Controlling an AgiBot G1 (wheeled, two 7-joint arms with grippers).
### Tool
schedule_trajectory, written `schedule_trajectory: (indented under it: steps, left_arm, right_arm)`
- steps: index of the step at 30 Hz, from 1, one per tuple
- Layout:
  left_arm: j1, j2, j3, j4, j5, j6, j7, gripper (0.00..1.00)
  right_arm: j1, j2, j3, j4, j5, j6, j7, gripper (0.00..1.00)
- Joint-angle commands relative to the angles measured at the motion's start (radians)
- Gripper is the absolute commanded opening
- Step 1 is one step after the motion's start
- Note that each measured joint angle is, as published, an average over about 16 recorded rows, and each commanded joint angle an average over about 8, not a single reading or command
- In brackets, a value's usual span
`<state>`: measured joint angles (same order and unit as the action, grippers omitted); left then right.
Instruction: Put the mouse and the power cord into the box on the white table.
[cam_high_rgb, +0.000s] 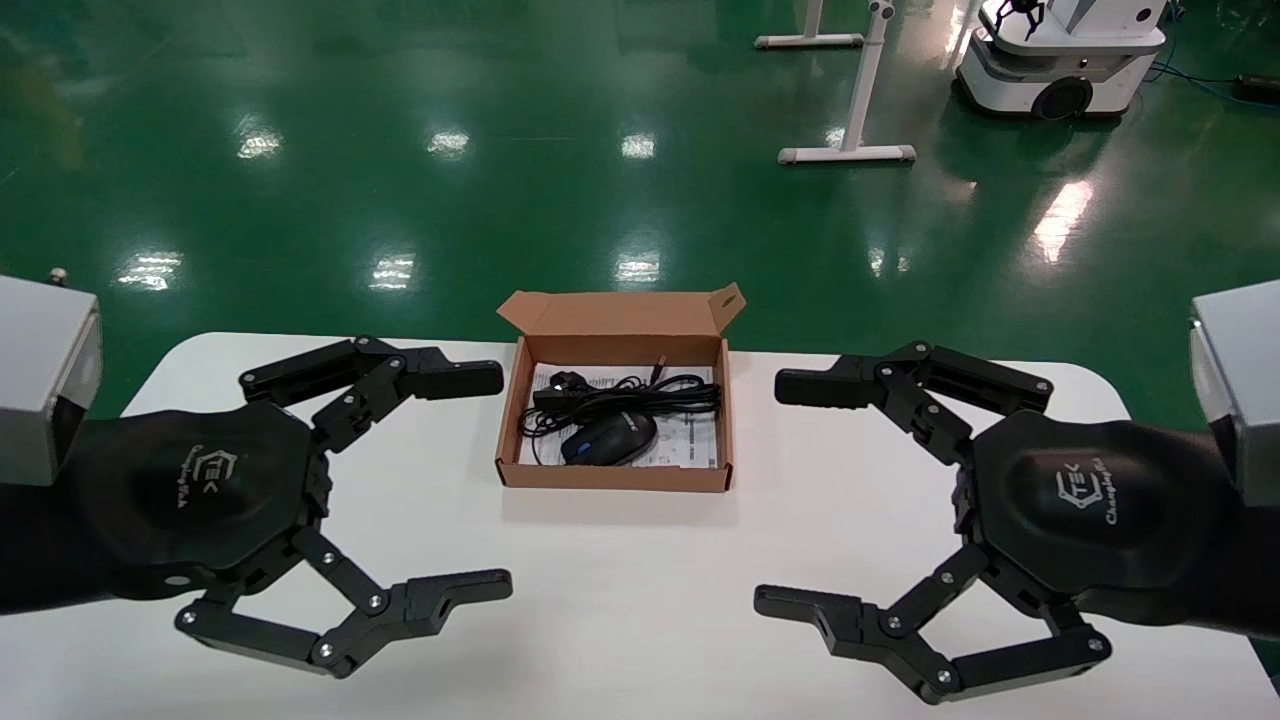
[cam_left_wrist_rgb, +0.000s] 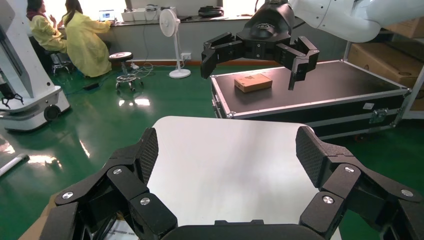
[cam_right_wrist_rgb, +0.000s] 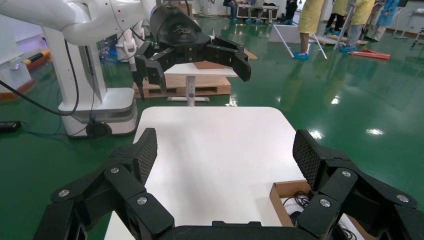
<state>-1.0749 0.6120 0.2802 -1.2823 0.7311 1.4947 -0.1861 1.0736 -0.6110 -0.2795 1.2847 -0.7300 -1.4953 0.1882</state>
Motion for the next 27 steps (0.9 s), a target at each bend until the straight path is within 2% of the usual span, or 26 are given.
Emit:
schedule_trajectory:
  steps: [1,27]
  left_arm:
    - [0.000,0.000,0.000,0.000,0.000,0.000,0.000,1.00]
    - [-0.001,0.000,0.000,0.001,0.001,0.000,0.000,1.00]
  right_arm:
    - [0.000,0.000,0.000,0.000,0.000,0.000,0.000,1.00]
    - [0.001,0.000,0.000,-0.001,-0.001,0.000,-0.001,1.00]
